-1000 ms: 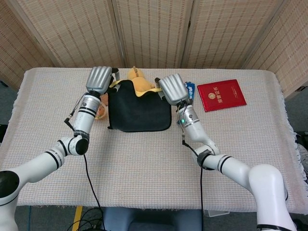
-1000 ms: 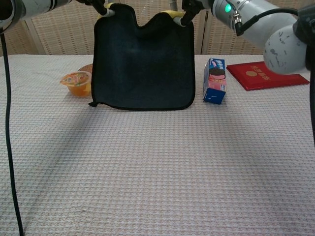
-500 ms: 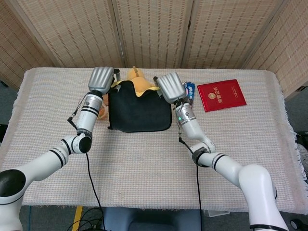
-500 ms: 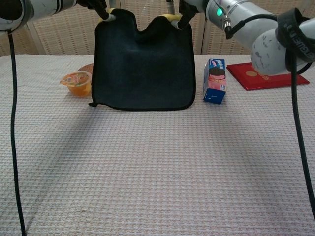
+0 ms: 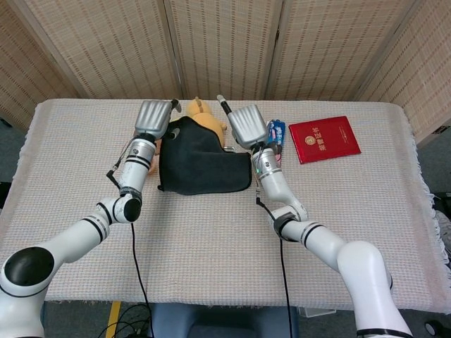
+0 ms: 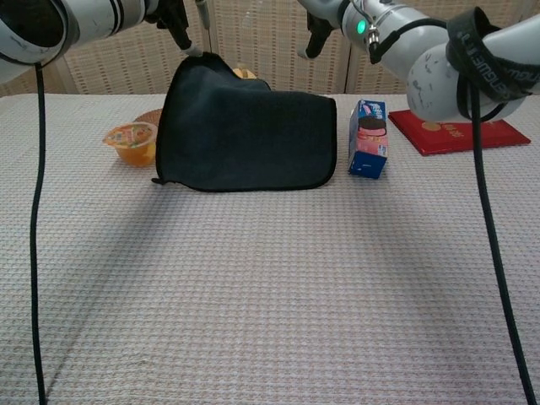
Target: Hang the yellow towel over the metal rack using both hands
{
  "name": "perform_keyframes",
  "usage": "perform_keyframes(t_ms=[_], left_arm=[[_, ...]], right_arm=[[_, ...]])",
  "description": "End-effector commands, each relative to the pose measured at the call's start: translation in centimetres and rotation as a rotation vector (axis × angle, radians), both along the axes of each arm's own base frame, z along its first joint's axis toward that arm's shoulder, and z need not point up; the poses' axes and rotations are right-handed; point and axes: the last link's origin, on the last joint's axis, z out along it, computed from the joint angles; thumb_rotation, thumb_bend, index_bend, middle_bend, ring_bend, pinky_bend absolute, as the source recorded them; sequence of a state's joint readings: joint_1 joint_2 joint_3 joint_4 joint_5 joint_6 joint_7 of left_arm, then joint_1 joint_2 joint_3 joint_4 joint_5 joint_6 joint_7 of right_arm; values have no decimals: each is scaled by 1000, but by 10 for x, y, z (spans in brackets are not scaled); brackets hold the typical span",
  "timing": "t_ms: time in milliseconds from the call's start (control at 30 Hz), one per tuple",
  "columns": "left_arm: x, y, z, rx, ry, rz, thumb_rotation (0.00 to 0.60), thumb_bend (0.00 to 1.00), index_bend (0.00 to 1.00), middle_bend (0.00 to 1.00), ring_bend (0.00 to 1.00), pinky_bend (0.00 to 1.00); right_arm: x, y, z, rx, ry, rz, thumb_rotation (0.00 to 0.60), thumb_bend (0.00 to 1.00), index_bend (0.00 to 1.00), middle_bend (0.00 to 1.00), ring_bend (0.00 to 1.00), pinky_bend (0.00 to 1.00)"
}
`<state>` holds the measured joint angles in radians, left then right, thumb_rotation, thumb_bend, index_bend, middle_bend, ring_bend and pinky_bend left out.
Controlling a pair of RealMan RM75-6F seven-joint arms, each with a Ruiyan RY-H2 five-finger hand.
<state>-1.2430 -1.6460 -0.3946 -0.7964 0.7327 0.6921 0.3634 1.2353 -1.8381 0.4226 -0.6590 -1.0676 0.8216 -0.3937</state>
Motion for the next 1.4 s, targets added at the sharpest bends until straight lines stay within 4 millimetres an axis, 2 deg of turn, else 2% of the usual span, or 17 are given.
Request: perform_keyframes(t_ms=[33,133,200,267,400,467,533,600,667,767,833,1033,1200,1300,1400], left_arm=[[0,2,-4,5,17,14,600,132,159,948,850,1000],[0,3,-3,19,13,30,600,56,38,923,840,1000],[-1,4,-2,30,15,40,600,29,3,883,826,1000],[-1,5,0,39,2,46,600,22,0,810,783,1000],[-7,4,9,65,-40,56,600,22,0,595,622,984],[-15,3,15,76,-57,69,600,22,0,526,552,924],[-25,0,21,84,-76,85,600,22,0,483,490,814],[-37,-5,27,85,-102,103,600,22,0,470,468,740],[-47,-11,31,79,-127,119,600,22,0,465,461,710],[-67,-25,36,61,-159,154,600,22,4,454,452,682],[-82,-37,36,48,-169,182,600,22,21,450,449,670],[-118,-72,40,33,-125,217,600,21,65,437,434,621],[-152,-110,49,23,-43,232,600,22,112,404,387,586],[-172,-134,58,44,-23,236,600,22,122,392,365,529],[-187,-155,66,62,-6,235,600,22,136,390,363,513]], right_arm=[[1,0,0,-1,-5,0,600,234,0,978,1000,1000],[1,1,2,-8,-12,3,600,214,0,978,1000,1000],[1,1,4,-11,-19,6,600,214,0,978,1000,1000],[-1,1,6,-14,-18,6,600,214,0,978,1000,1000],[-8,1,14,-17,-38,3,600,214,0,978,1000,1000],[-13,3,21,-21,-46,5,600,214,0,973,1000,1000],[-20,5,28,-27,-45,7,600,214,0,953,1000,1000],[-28,9,35,-28,-47,0,600,219,0,924,999,1000],[-35,13,42,-23,-47,-8,600,235,0,887,977,1000],[-48,23,53,-15,-36,-20,600,257,18,816,912,999],[-57,32,59,6,-27,-36,600,269,53,761,845,954],[-83,61,76,78,3,-87,600,288,118,577,554,679],[-108,85,98,108,31,-131,600,295,118,457,370,513],[-125,100,111,113,15,-155,600,299,118,420,336,474],[-140,115,120,110,-3,-165,600,318,124,415,335,473]])
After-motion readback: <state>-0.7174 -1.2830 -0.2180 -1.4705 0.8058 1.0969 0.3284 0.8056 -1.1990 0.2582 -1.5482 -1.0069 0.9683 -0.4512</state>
